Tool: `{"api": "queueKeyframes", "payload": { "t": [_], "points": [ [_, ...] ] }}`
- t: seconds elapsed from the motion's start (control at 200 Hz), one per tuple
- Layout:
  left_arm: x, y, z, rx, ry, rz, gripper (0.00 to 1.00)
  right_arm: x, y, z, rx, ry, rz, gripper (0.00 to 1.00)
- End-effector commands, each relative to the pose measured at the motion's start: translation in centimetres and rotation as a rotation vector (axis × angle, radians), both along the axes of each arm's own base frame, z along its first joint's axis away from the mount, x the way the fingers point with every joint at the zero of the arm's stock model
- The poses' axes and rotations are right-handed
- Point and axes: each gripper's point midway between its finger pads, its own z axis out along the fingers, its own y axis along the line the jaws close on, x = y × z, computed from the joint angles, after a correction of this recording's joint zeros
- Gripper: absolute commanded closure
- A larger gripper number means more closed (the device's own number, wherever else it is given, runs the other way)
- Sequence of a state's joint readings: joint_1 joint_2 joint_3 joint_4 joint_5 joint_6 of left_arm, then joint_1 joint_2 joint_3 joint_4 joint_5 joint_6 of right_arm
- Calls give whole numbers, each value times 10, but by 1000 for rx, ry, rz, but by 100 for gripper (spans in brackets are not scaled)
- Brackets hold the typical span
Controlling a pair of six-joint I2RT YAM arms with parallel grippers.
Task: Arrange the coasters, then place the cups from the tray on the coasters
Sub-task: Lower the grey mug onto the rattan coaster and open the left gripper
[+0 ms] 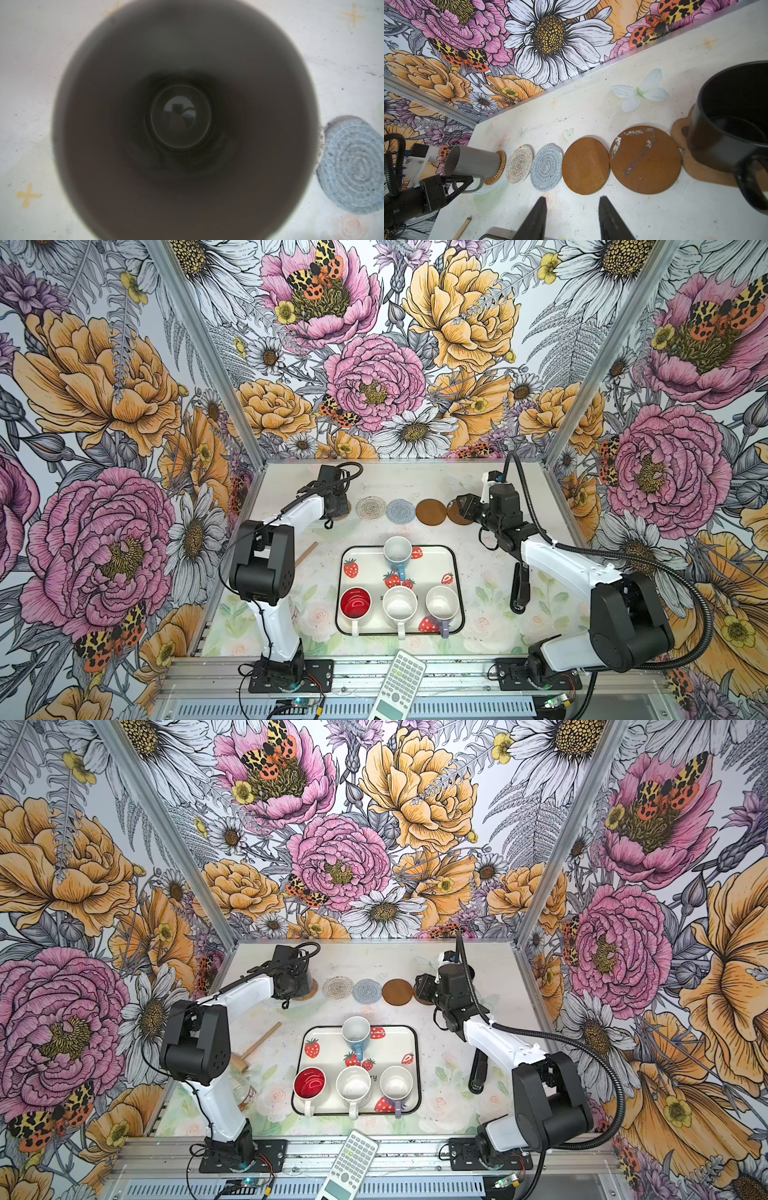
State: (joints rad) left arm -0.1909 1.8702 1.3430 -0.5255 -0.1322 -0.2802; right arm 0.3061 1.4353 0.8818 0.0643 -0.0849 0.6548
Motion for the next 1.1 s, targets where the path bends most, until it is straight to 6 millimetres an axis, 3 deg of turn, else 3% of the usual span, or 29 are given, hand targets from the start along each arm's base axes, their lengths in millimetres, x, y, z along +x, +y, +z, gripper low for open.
{"api": "queueKeyframes", "payload": {
  "t": [0.0,0.295,0.525,0.63,0.971,0.991,1.096],
  "points": [
    [23,0,23,-17,-99,1,100,9,0,14,12,-31,4,57],
    [23,2,25,-12,-94,11,100,8,0,14,10,-29,4,57],
    [22,3,24,-6,-87,17,66,8,0,14,9,-29,5,57],
    [21,5,25,-3,-87,22,56,8,0,13,9,-28,6,57],
    [19,3,41,-8,-119,22,48,8,1,14,8,-26,11,56],
    [17,2,57,-14,-154,22,48,8,1,14,9,-27,10,56],
    [14,-1,73,-15,-187,15,47,8,1,14,9,-26,12,56]
  ]
}}
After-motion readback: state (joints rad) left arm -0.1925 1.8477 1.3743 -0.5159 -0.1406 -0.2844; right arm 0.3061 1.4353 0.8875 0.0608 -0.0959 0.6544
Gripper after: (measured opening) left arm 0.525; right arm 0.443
